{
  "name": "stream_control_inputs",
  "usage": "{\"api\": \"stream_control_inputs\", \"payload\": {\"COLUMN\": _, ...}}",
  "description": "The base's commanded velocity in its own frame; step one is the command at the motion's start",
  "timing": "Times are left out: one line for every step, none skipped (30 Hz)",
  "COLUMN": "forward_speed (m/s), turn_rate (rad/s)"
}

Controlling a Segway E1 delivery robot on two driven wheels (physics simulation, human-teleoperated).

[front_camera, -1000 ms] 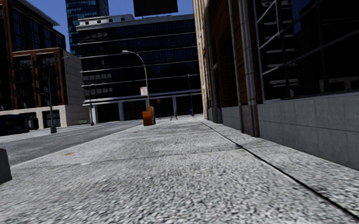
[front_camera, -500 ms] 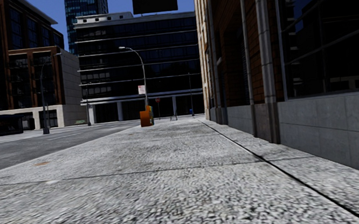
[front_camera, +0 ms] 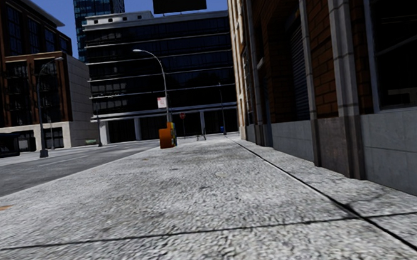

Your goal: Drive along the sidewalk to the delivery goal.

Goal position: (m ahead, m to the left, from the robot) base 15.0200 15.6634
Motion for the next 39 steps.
{"api": "stream_control_inputs", "payload": {"forward_speed": 2.0, "turn_rate": 0.0}}
{"api": "stream_control_inputs", "payload": {"forward_speed": 2.0, "turn_rate": 0.0}}
{"api": "stream_control_inputs", "payload": {"forward_speed": 2.0, "turn_rate": 0.0}}
{"api": "stream_control_inputs", "payload": {"forward_speed": 2.0, "turn_rate": 0.0}}
{"api": "stream_control_inputs", "payload": {"forward_speed": 2.0, "turn_rate": 0.0}}
{"api": "stream_control_inputs", "payload": {"forward_speed": 2.0, "turn_rate": 0.0}}
{"api": "stream_control_inputs", "payload": {"forward_speed": 2.0, "turn_rate": 0.0}}
{"api": "stream_control_inputs", "payload": {"forward_speed": 2.0, "turn_rate": 0.0}}
{"api": "stream_control_inputs", "payload": {"forward_speed": 2.0, "turn_rate": 0.0}}
{"api": "stream_control_inputs", "payload": {"forward_speed": 2.0, "turn_rate": 0.0}}
{"api": "stream_control_inputs", "payload": {"forward_speed": 2.0, "turn_rate": 0.0}}
{"api": "stream_control_inputs", "payload": {"forward_speed": 2.0, "turn_rate": 0.0}}
{"api": "stream_control_inputs", "payload": {"forward_speed": 2.0, "turn_rate": 0.0}}
{"api": "stream_control_inputs", "payload": {"forward_speed": 2.0, "turn_rate": 0.0}}
{"api": "stream_control_inputs", "payload": {"forward_speed": 2.0, "turn_rate": 0.0}}
{"api": "stream_control_inputs", "payload": {"forward_speed": 2.0, "turn_rate": 0.0}}
{"api": "stream_control_inputs", "payload": {"forward_speed": 2.0, "turn_rate": 0.0}}
{"api": "stream_control_inputs", "payload": {"forward_speed": 2.0, "turn_rate": 0.0}}
{"api": "stream_control_inputs", "payload": {"forward_speed": 2.0, "turn_rate": 0.0}}
{"api": "stream_control_inputs", "payload": {"forward_speed": 2.0, "turn_rate": 0.0}}
{"api": "stream_control_inputs", "payload": {"forward_speed": 2.0, "turn_rate": 0.0}}
{"api": "stream_control_inputs", "payload": {"forward_speed": 2.0, "turn_rate": 0.0}}
{"api": "stream_control_inputs", "payload": {"forward_speed": 2.0, "turn_rate": 0.0}}
{"api": "stream_control_inputs", "payload": {"forward_speed": 2.0, "turn_rate": 0.0}}
{"api": "stream_control_inputs", "payload": {"forward_speed": 2.0, "turn_rate": 0.0}}
{"api": "stream_control_inputs", "payload": {"forward_speed": 2.0, "turn_rate": 0.0}}
{"api": "stream_control_inputs", "payload": {"forward_speed": 2.0, "turn_rate": 0.0}}
{"api": "stream_control_inputs", "payload": {"forward_speed": 2.0, "turn_rate": 0.0}}
{"api": "stream_control_inputs", "payload": {"forward_speed": 2.0, "turn_rate": 0.0}}
{"api": "stream_control_inputs", "payload": {"forward_speed": 2.0, "turn_rate": 0.0}}
{"api": "stream_control_inputs", "payload": {"forward_speed": 2.0, "turn_rate": 0.0}}
{"api": "stream_control_inputs", "payload": {"forward_speed": 2.0, "turn_rate": 0.0}}
{"api": "stream_control_inputs", "payload": {"forward_speed": 2.0, "turn_rate": 0.0}}
{"api": "stream_control_inputs", "payload": {"forward_speed": 2.0, "turn_rate": 0.0}}
{"api": "stream_control_inputs", "payload": {"forward_speed": 2.0, "turn_rate": 0.0}}
{"api": "stream_control_inputs", "payload": {"forward_speed": 2.0, "turn_rate": 0.0}}
{"api": "stream_control_inputs", "payload": {"forward_speed": 2.0, "turn_rate": 0.0}}
{"api": "stream_control_inputs", "payload": {"forward_speed": 2.0, "turn_rate": 0.0}}
{"api": "stream_control_inputs", "payload": {"forward_speed": 2.0, "turn_rate": 0.0}}
